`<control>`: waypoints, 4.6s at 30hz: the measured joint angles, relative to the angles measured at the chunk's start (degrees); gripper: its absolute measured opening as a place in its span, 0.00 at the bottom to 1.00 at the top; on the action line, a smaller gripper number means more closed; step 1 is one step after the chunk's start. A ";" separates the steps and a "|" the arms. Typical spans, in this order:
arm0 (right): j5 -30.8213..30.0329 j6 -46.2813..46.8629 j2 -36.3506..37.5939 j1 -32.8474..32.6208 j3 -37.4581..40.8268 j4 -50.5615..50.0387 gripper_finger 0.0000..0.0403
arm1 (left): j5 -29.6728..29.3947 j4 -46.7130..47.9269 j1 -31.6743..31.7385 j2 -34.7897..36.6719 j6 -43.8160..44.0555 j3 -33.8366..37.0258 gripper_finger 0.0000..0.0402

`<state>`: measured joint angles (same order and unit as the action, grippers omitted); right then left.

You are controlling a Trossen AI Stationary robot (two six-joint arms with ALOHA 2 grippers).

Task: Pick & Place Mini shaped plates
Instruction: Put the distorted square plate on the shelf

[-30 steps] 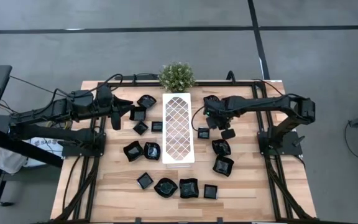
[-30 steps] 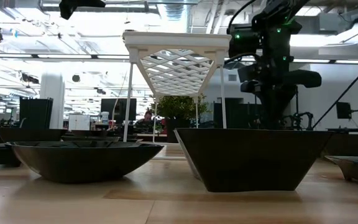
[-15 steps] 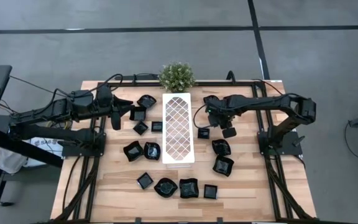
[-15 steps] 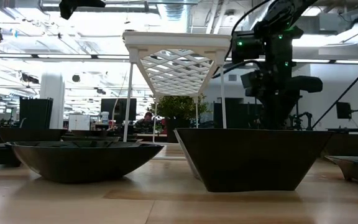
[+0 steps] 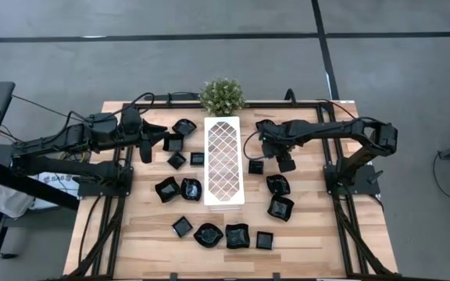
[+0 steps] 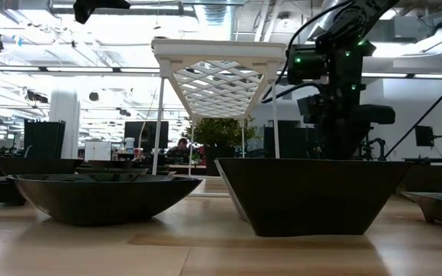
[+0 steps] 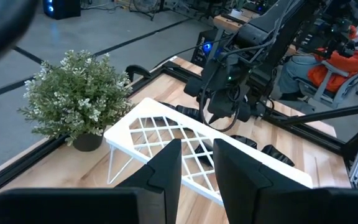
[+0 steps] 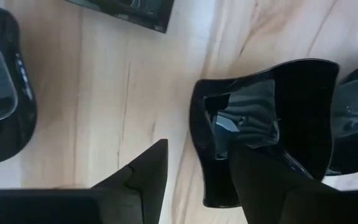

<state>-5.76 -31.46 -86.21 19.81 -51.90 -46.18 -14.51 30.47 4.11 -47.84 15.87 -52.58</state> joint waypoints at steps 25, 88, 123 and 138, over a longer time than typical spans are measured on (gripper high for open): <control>0.98 -5.78 -0.02 0.49 -0.02 0.04 0.33 | 2.58 5.91 -6.72 0.01 -9.45 0.05 0.24; -0.46 7.05 3.09 -2.67 -13.54 -16.05 0.00 | 2.10 5.45 -6.68 -0.02 -6.61 0.05 0.24; -11.41 4.37 -29.95 -10.13 -75.78 -29.66 0.00 | -0.05 5.04 -6.68 0.01 -6.57 0.05 0.24; -12.29 5.60 -35.04 -10.74 -78.64 -29.81 0.00 | -0.04 5.04 -6.68 0.01 -6.56 0.05 0.24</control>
<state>-18.04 -25.87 -121.25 9.07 -130.54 -75.99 -14.55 35.51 -2.57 -47.83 9.30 -52.53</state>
